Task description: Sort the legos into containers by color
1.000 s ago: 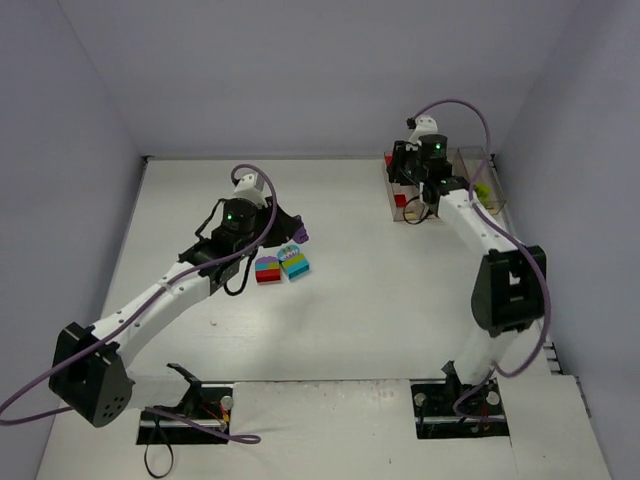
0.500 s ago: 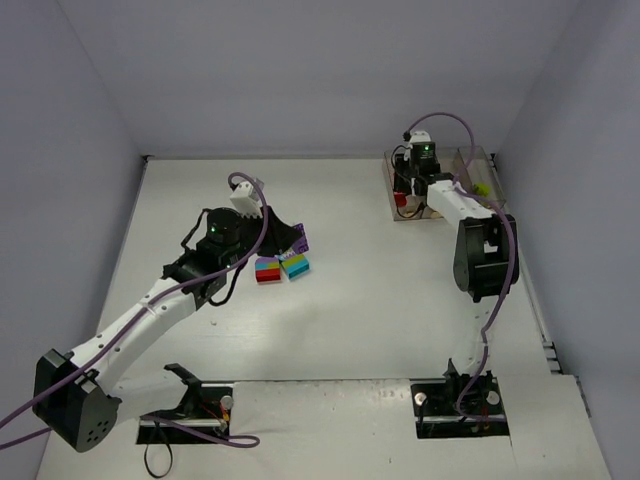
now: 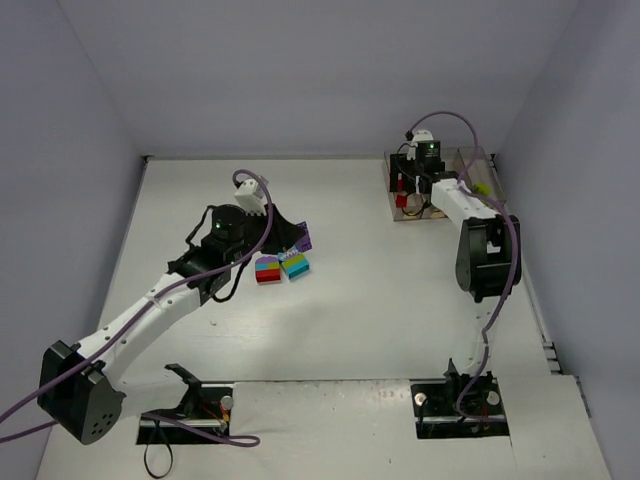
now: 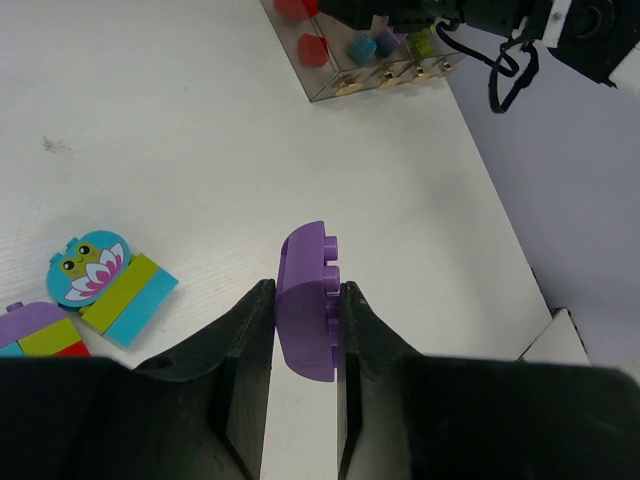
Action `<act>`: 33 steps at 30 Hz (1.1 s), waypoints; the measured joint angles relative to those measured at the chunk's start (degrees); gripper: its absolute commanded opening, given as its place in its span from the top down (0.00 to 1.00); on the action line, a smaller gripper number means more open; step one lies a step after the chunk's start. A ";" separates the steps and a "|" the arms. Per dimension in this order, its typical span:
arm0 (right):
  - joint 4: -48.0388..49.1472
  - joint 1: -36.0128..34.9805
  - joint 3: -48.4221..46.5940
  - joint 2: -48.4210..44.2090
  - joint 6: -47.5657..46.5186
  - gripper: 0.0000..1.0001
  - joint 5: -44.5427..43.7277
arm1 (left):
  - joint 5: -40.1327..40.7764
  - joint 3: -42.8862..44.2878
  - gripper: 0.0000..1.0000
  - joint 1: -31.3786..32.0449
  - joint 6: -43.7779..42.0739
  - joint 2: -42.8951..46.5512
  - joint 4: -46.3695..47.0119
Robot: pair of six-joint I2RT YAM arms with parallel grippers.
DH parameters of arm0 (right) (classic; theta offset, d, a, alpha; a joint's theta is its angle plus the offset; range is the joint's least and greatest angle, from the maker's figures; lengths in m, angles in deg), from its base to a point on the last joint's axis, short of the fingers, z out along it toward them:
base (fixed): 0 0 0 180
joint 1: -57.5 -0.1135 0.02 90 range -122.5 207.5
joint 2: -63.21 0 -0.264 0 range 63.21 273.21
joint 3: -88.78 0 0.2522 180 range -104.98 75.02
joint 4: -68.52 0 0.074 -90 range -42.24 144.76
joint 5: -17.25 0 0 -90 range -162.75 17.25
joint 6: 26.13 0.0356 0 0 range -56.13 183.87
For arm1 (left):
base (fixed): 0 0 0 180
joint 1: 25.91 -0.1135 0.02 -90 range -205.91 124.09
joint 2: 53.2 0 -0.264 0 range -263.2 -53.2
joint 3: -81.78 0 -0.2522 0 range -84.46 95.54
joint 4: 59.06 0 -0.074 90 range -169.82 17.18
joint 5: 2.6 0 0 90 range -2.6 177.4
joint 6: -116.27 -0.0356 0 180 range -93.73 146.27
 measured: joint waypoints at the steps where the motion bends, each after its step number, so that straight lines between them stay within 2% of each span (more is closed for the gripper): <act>1: -0.13 -0.04 0.72 -0.94 -0.09 0.28 0.63 | 0.09 0.37 1.00 0.00 0.24 -0.66 0.15; 4: -0.83 -0.42 4.94 -6.34 -0.17 0.28 3.45 | 0.37 1.66 1.00 0.00 1.33 -2.89 1.22; 8: -1.25 -2.91 11.56 -18.34 0.37 0.26 8.37 | 1.09 4.07 1.00 0.00 3.02 -5.95 2.40; 13: 0.66 -11.74 17.66 -33.73 1.31 0.21 14.01 | 1.99 8.68 1.00 0.00 5.64 -10.01 4.09; 17: 2.93 -17.33 22.03 -41.18 3.87 0.19 19.06 | 2.78 11.80 1.00 0.00 7.56 -12.48 5.97; 24: 3.45 -20.79 25.99 -43.10 7.85 0.21 21.00 | 3.58 13.97 1.00 0.00 9.70 -14.32 7.78; 33: 4.24 -23.82 24.61 -40.65 9.07 0.28 21.33 | 3.82 14.14 1.00 1.18 10.69 -14.51 8.52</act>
